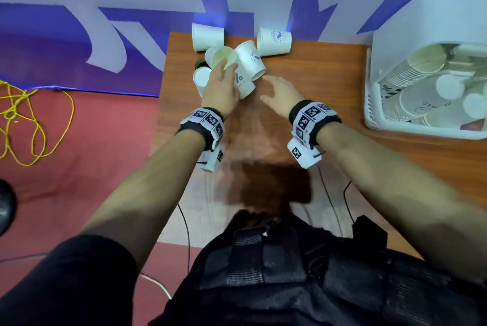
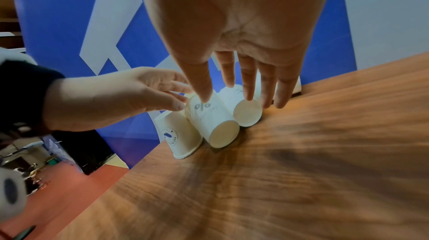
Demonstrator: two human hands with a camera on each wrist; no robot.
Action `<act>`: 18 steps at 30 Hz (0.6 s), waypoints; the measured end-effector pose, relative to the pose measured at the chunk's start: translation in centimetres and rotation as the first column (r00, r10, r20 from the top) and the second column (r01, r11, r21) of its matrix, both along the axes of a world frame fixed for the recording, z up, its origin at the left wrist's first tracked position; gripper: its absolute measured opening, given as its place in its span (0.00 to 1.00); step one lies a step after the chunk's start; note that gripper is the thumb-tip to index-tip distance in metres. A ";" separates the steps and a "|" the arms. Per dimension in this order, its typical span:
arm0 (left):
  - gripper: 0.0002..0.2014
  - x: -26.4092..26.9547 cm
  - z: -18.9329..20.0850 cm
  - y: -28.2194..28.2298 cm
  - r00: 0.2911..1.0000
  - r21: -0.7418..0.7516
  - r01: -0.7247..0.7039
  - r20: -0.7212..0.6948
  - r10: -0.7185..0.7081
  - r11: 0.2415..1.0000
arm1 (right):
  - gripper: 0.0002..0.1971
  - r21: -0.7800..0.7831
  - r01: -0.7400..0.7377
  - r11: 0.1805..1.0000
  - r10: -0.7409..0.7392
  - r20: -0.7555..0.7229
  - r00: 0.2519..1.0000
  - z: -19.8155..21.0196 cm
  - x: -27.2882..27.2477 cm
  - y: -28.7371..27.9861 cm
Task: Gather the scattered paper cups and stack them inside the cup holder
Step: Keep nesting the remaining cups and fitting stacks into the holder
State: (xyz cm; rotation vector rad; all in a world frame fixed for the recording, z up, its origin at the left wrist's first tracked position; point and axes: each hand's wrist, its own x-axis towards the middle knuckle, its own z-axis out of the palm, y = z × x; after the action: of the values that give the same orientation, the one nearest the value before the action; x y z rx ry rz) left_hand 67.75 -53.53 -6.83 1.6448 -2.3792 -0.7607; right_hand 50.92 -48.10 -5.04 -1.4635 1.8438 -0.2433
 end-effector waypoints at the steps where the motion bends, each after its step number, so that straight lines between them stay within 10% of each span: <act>1: 0.28 0.2 -0.3 -0.2 1.000 0.014 -0.006 0.002 0.006 1.000 | 0.28 0.009 0.007 1.000 -0.007 0.006 1.000 -0.4 0.4 -0.4; 18: 0.21 0.2 -0.6 0.7 0.982 0.035 0.064 -0.182 -0.056 0.997 | 0.42 0.092 0.102 0.991 -0.115 0.150 0.982 -5.0 2.3 -0.1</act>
State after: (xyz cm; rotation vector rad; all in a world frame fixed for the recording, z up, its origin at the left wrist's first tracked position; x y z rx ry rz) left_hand 67.93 -52.80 -7.38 1.4554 -2.3097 -0.9328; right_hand 53.24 -48.18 -10.00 -1.2526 1.7872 -0.3199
